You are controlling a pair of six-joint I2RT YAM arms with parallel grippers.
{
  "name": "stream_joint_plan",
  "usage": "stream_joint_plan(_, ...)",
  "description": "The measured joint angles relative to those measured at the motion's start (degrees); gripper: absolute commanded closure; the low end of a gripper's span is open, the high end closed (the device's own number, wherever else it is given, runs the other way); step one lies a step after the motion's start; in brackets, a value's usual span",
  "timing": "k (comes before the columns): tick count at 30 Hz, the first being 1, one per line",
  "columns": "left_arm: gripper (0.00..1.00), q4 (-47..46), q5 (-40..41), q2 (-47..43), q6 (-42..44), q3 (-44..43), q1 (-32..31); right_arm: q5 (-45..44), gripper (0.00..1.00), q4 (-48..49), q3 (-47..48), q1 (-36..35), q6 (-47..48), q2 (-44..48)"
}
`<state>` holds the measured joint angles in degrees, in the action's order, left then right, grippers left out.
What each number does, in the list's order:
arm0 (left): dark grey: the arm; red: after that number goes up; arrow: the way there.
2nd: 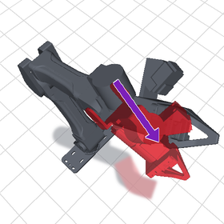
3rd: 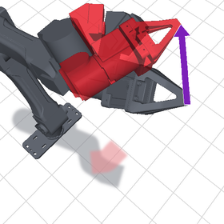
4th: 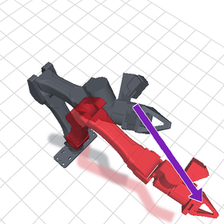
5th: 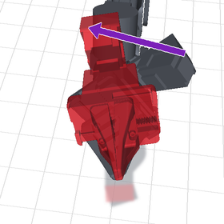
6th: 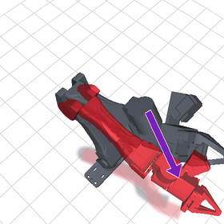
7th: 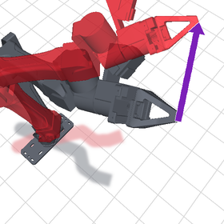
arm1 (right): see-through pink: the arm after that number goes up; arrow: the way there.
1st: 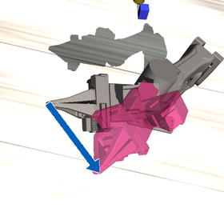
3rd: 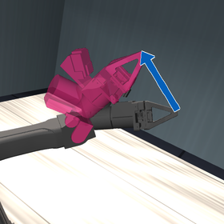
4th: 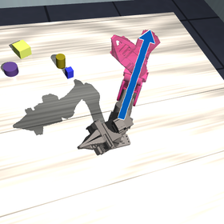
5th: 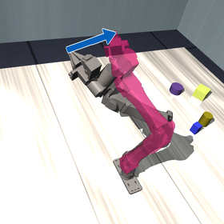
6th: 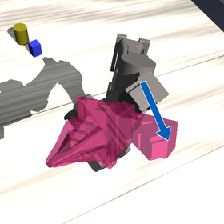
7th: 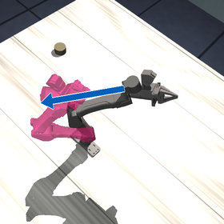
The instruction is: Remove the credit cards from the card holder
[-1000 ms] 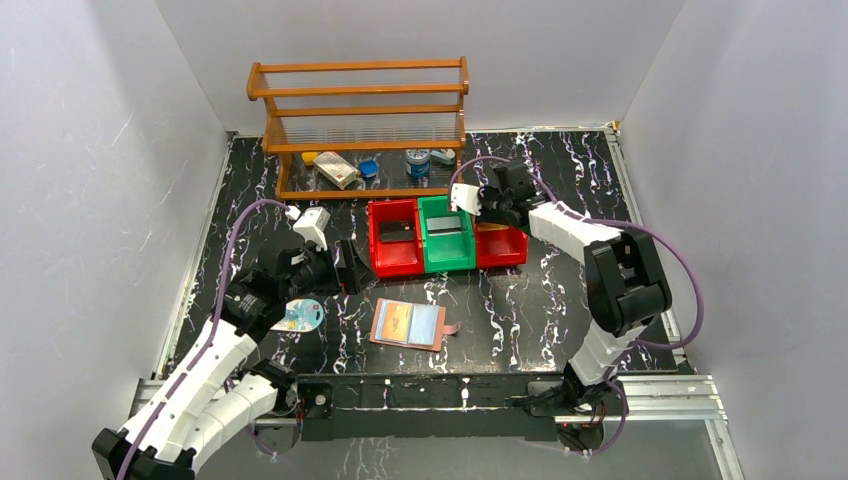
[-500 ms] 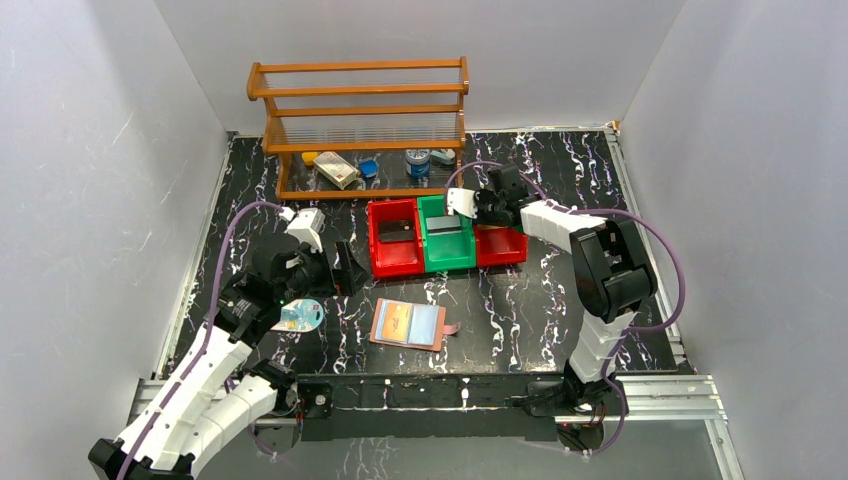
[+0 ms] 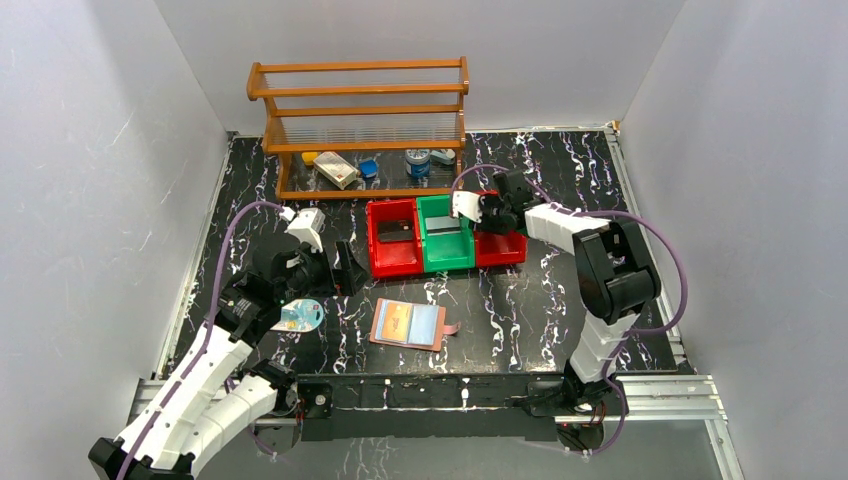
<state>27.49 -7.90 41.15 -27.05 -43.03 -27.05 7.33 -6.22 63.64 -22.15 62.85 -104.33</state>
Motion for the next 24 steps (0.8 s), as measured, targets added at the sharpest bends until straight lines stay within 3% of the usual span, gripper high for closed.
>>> stream_joint_plan(13, 0.02, -0.1, -0.5, 0.7, -0.1, 0.0, 0.0, 2.6, 0.42, 1.1, -0.9, 0.0, -10.5, 13.7)
stream_joint_plan(16, 0.02, -0.3, -0.6, 1.2, -0.3, 0.0, 0.0, 3.4, 0.41, 3.1, -1.7, 0.0, -21.0, 18.3)
stream_joint_plan(24, 0.02, -0.5, -0.6, 3.1, -0.8, 0.0, 0.0, 9.2, 0.38, 6.1, -4.8, 0.1, -64.9, 30.9)
